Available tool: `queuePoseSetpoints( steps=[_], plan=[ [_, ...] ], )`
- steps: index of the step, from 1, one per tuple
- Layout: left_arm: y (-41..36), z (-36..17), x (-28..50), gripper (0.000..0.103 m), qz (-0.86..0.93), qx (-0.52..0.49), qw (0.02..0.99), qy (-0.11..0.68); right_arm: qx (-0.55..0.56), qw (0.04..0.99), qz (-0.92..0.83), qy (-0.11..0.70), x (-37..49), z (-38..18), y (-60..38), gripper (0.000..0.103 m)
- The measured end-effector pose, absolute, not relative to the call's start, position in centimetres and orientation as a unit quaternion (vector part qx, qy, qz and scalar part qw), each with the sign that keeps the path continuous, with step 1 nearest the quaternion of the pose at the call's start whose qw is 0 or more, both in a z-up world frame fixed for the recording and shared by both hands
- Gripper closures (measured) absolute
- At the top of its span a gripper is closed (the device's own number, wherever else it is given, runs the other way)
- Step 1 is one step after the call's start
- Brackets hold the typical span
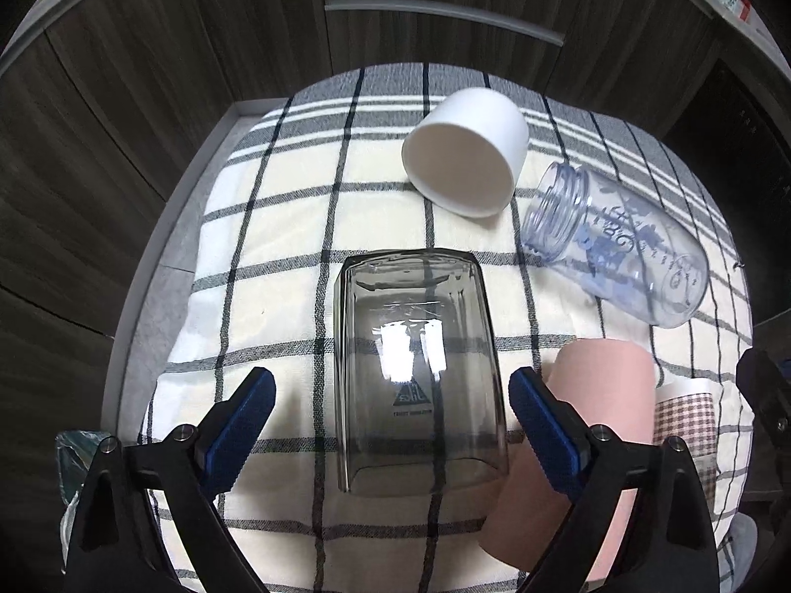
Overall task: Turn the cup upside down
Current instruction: 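Move the left gripper down toward the upright clear grey tumbler, then close the left gripper around the clear grey tumbler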
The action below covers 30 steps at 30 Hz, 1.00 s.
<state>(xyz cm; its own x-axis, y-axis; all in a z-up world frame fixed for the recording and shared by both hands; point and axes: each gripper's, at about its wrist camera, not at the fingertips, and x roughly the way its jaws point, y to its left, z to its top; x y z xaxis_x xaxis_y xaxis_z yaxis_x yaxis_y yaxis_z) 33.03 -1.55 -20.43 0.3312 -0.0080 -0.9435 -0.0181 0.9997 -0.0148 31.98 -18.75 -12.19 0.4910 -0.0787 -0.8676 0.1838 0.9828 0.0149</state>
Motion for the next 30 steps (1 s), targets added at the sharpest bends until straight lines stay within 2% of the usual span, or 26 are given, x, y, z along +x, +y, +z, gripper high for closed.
queuePoseSetpoints(
  steps=[8, 12, 30],
  plan=[
    [-2.1, -22.0, 34.6, 0.018, -0.007, -0.007, 0.799, 0.601, 0.065, 0.855, -0.081, 0.508, 32.7, -13.5, -19.4, 0.018],
    [-2.1, -21.8, 35.0, 0.033, -0.018, -0.016, 0.797, 0.604, 0.074, 0.849, -0.08, 0.517, 32.9, -14.3, -19.6, 0.018],
    [-0.7, -18.9, 32.6, 0.035, -0.022, -0.005, 0.807, 0.59, 0.08, 0.856, -0.072, 0.505, 31.2, -12.6, -19.3, 0.018]
  ],
)
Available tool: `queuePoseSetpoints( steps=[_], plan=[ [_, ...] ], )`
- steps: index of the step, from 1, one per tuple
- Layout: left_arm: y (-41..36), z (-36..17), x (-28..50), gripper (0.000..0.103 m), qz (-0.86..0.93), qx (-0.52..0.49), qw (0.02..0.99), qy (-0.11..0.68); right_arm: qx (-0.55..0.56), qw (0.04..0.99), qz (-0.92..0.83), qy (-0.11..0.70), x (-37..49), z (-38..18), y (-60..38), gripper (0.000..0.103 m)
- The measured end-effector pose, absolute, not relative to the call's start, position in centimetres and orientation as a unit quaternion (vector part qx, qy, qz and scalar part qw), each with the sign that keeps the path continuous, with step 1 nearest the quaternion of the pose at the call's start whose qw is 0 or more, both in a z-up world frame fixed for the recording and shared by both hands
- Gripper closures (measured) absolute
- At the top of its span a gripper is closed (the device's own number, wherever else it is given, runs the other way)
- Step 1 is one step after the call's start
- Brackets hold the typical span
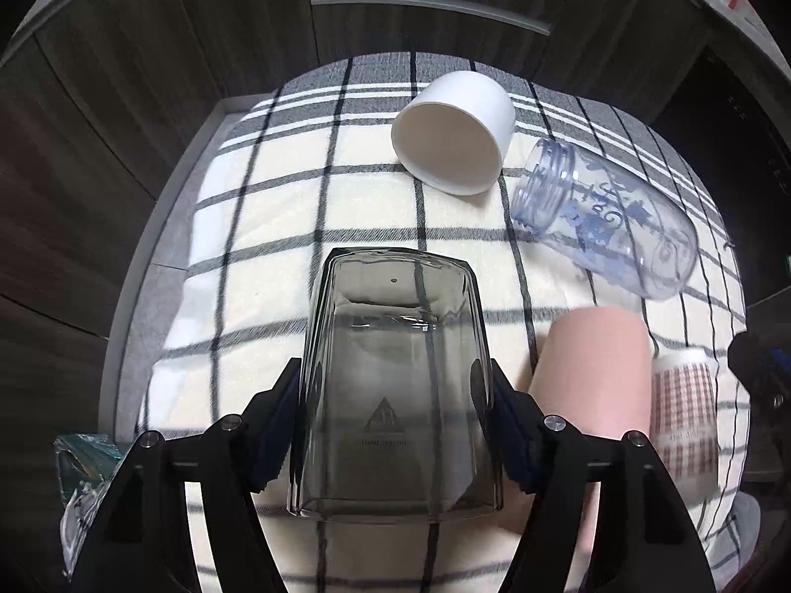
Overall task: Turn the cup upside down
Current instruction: 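Close the left gripper around the clear grey tumbler, then lift the tumbler with the left gripper and tilt it over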
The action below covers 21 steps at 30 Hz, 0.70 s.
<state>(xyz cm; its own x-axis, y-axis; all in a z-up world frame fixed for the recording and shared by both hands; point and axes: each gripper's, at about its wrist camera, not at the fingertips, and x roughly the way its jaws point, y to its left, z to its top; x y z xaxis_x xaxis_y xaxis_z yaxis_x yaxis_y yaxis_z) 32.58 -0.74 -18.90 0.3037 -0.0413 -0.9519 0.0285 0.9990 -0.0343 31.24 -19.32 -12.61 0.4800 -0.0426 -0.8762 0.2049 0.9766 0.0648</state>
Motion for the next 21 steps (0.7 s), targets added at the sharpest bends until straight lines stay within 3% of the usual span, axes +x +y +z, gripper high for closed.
queuePoseSetpoints(
  steps=[12, 21],
  plan=[
    [0.2, -14.6, 24.1, 0.035, -0.042, -0.003, 0.818, 0.573, 0.073, 0.869, -0.061, 0.486, 25.3, -9.2, -19.2, 0.018],
    [-4.5, -15.6, 19.0, 0.035, -0.096, 0.003, 0.811, 0.578, 0.069, 0.86, -0.084, 0.498, 18.6, -9.2, -21.9, 0.018]
  ],
)
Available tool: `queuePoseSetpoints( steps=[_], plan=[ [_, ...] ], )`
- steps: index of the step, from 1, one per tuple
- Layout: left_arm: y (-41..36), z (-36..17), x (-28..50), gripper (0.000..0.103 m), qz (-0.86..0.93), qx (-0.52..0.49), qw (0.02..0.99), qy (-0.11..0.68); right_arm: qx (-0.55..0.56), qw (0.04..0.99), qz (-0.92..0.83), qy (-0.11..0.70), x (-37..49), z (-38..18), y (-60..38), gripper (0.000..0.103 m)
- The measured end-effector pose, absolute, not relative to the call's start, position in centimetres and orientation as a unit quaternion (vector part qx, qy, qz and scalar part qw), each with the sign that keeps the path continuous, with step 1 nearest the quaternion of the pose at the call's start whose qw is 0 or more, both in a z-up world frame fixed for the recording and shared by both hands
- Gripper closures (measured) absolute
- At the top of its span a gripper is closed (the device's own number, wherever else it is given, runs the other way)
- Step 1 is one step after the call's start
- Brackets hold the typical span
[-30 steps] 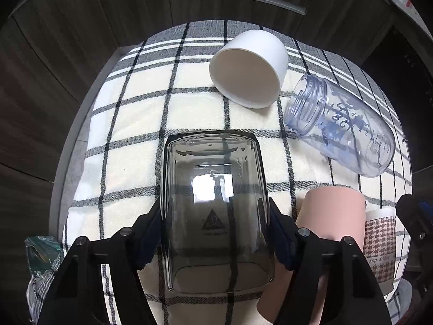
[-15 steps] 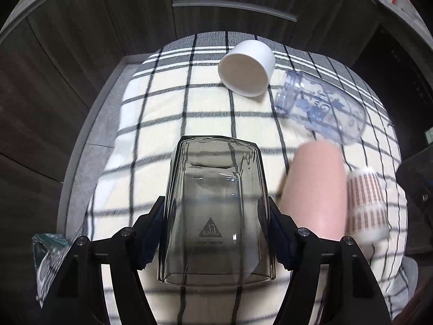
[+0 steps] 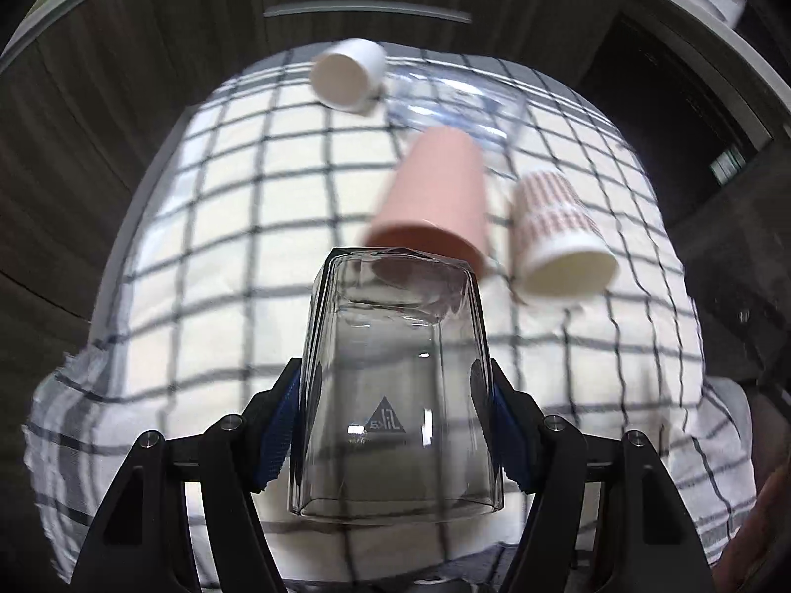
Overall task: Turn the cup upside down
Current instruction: 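Lift the tumbler with the left gripper and tilt it over, then close the right gripper on the tumbler while the left gripper opens and releases it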
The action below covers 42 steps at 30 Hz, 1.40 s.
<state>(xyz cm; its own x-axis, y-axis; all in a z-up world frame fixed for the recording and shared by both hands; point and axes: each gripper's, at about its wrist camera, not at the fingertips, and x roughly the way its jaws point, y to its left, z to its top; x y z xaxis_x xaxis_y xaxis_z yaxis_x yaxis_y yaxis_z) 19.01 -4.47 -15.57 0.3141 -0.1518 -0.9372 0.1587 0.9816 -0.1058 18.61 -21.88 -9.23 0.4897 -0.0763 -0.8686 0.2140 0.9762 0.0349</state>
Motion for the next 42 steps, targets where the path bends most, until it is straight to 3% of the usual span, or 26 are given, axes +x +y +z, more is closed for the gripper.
queuePoseSetpoints(
  steps=[9, 19, 20, 22, 29, 33, 42],
  plan=[
    [-8.9, -18.0, 16.9, 0.035, -0.139, 0.013, 0.801, 0.582, 0.094, 0.842, -0.134, 0.513, 14.1, -10.9, -26.5, 0.018],
    [-9.0, -19.4, 16.4, 0.035, -0.127, 0.029, 0.786, 0.604, 0.099, 0.845, -0.134, 0.509, 13.7, -10.8, -26.7, 0.018],
    [-8.9, -19.2, 16.4, 0.034, -0.128, 0.028, 0.787, 0.603, 0.098, 0.845, -0.133, 0.508, 13.7, -10.6, -26.6, 0.018],
    [-8.7, -18.7, 16.2, 0.021, -0.13, 0.03, 0.787, 0.602, 0.095, 0.848, -0.131, 0.505, 13.8, -10.3, -26.3, 0.018],
    [-6.9, -15.4, 15.7, 0.019, -0.132, 0.01, 0.8, 0.585, 0.099, 0.849, -0.113, 0.507, 14.1, -8.8, -25.3, 0.018],
    [-4.5, -12.5, 15.7, 0.013, -0.098, 0.005, 0.826, 0.554, 0.113, 0.836, -0.088, 0.53, 14.9, -8.3, -24.3, 0.018],
    [2.2, -10.0, 16.2, 0.013, -0.028, -0.036, 0.858, 0.512, 0.099, 0.794, -0.032, 0.599, 18.9, -9.6, -19.3, 0.018]
  ],
)
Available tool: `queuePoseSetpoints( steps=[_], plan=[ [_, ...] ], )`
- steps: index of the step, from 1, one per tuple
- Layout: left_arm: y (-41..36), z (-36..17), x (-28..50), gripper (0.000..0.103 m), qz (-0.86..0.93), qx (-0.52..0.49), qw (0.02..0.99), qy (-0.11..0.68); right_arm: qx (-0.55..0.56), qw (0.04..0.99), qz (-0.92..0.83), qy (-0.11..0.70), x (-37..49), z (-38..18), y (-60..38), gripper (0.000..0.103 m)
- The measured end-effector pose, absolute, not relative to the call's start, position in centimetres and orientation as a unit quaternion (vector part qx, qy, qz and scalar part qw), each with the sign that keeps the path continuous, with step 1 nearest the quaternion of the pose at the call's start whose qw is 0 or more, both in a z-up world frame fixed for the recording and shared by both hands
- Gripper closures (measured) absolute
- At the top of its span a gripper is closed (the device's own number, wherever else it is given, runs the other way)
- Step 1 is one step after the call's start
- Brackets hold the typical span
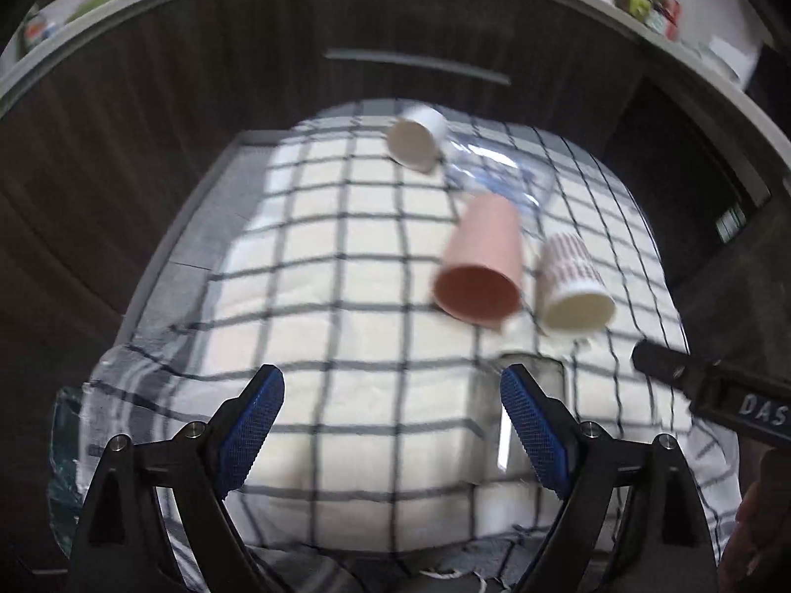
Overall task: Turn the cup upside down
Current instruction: 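Close the right gripper on the tumbler while the left gripper opens and releases it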
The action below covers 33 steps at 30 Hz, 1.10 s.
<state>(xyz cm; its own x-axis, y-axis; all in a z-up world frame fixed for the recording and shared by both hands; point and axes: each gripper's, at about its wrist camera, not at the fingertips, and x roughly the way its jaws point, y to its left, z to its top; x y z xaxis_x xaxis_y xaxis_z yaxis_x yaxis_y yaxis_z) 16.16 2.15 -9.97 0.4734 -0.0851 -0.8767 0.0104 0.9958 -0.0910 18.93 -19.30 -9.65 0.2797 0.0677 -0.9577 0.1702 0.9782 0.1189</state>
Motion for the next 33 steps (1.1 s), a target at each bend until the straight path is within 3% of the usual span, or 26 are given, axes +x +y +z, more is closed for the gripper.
queuePoseSetpoints(
  steps=[18, 27, 30, 33],
  plan=[
    [9.5, -10.8, 19.8, 0.013, 0.01, -0.119, 0.861, 0.494, 0.051, 0.575, -0.003, 0.816, 26.8, -18.6, -12.0, 0.018],
    [10.6, -12.4, 20.9, 0.013, 0.01, -0.143, 0.85, 0.506, 0.007, 0.519, -0.021, 0.855, 27.9, -22.6, -10.1, 0.018],
    [11.0, -13.0, 21.0, 0.013, 0.012, -0.15, 0.846, 0.512, 0.001, 0.51, -0.025, 0.86, 27.7, -23.4, -9.7, 0.031],
    [11.1, -13.3, 21.1, 0.013, 0.013, -0.153, 0.844, 0.514, 0.0, 0.516, -0.025, 0.856, 27.4, -23.3, -9.4, 0.032]
  ],
)
